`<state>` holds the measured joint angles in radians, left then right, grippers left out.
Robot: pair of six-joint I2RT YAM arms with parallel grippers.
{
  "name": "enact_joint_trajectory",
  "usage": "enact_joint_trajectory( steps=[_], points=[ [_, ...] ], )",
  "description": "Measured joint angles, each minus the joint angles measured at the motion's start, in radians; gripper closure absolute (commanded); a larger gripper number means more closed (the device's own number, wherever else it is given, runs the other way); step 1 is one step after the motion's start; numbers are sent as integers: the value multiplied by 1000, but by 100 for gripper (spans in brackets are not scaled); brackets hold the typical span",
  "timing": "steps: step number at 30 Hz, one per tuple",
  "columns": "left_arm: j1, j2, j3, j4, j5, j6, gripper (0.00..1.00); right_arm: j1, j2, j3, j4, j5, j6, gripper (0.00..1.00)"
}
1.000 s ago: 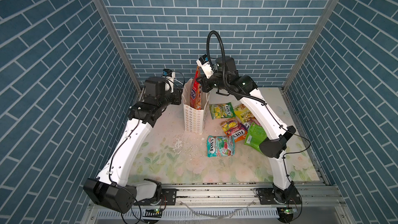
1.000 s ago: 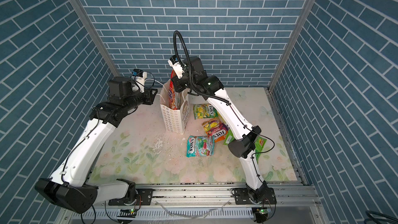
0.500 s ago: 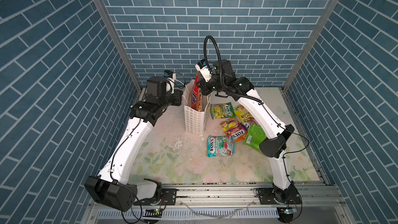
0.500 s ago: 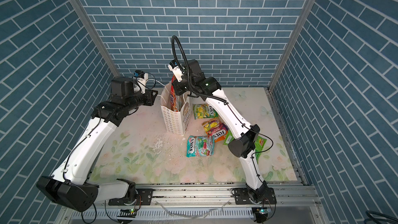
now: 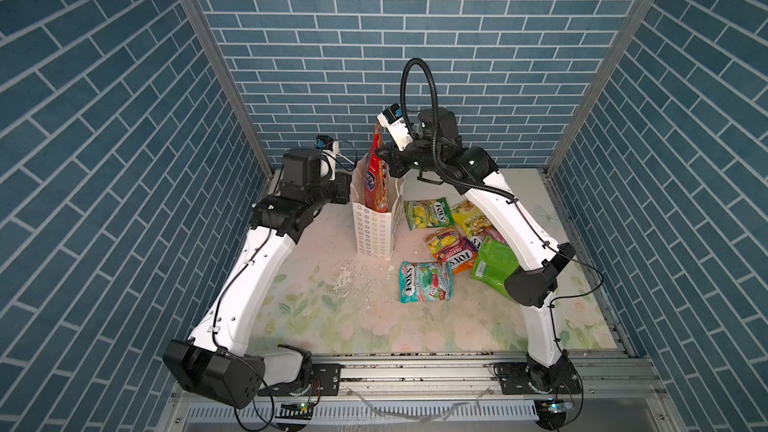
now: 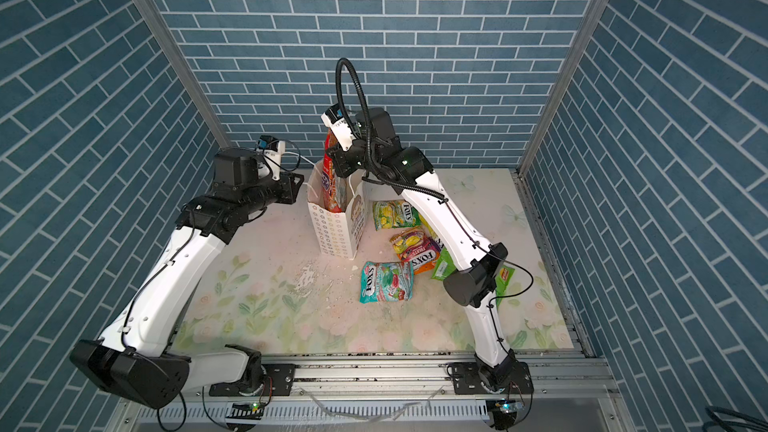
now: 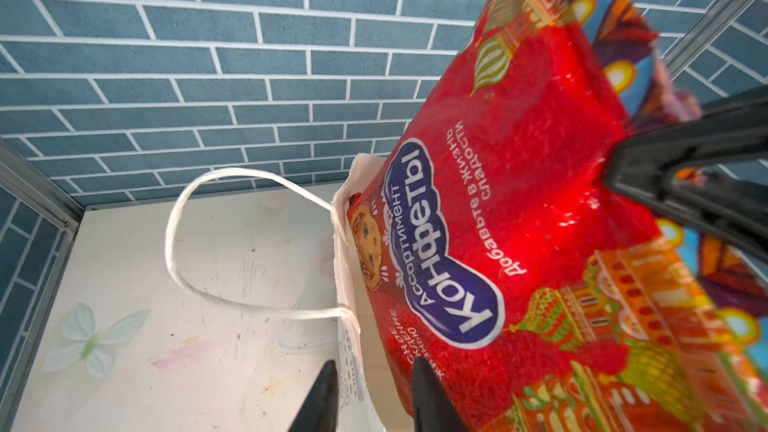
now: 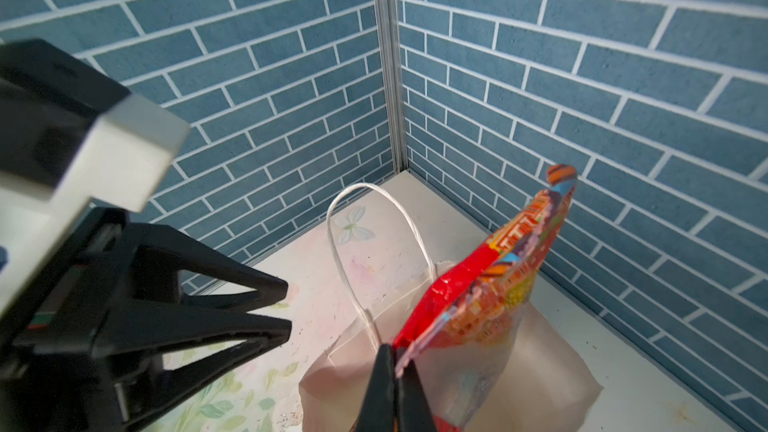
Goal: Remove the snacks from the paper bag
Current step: 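Raise the red packet out of the bag and swing it away from the bag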
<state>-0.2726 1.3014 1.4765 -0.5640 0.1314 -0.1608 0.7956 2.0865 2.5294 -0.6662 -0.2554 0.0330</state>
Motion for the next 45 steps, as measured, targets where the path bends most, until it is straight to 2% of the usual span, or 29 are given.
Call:
enact_joint_trajectory(
  steps=[9, 22, 34, 40, 45],
  points=[
    [3, -21, -7, 0, -1, 1, 68, 0, -80, -104, 114, -60, -35, 100],
    [15, -41, -13, -7, -8, 5, 68, -3, -151, -106, 199, -161, -94, 100],
    [24, -56, -19, -18, -27, 13, 68, -13, -189, -82, 202, -251, -140, 100],
    [31, -63, -23, -33, -38, 16, 68, -19, -301, -130, 179, -284, -147, 100],
    [31, -58, -23, -81, -40, 19, 64, -20, -429, -174, 167, -242, -177, 100]
  ],
)
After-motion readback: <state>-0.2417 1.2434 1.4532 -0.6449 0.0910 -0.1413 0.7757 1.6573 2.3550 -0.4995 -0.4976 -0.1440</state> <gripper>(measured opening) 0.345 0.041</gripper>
